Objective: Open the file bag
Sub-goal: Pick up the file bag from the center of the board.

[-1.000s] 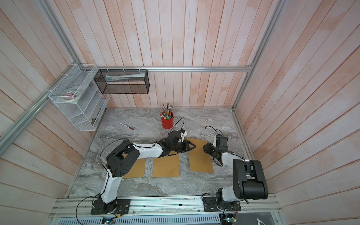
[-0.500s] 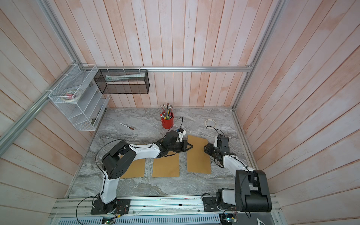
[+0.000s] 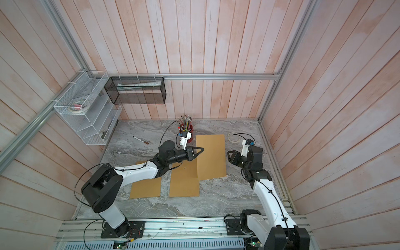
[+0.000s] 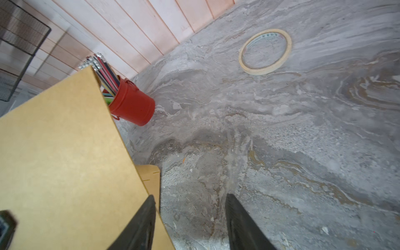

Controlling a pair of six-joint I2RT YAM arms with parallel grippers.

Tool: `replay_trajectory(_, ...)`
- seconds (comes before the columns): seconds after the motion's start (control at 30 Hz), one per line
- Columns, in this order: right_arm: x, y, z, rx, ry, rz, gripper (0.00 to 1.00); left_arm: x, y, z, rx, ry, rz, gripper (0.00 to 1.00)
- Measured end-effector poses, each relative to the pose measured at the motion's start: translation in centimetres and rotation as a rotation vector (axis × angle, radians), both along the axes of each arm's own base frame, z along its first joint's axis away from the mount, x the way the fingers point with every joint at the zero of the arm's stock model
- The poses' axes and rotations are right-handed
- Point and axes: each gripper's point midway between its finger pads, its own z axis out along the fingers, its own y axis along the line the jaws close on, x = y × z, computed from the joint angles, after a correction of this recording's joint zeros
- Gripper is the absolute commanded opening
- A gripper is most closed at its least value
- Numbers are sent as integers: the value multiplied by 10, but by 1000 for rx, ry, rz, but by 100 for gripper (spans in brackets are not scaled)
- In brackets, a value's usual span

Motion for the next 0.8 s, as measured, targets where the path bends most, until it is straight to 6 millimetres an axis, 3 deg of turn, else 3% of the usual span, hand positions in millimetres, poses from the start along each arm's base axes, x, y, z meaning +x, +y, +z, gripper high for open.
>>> replay_trajectory(0.33,-12,49,26,115,-85,258,54,-12,45,39,-79,-95,15,0)
replay_trajectory(0.53,-13,67,34,129,-114,331,54,-7,65,37,-95,-87,41,0)
replay_trajectory(0.8,-16,74,40,132,-135,354,54,-5,76,31,-115,-63,58,0)
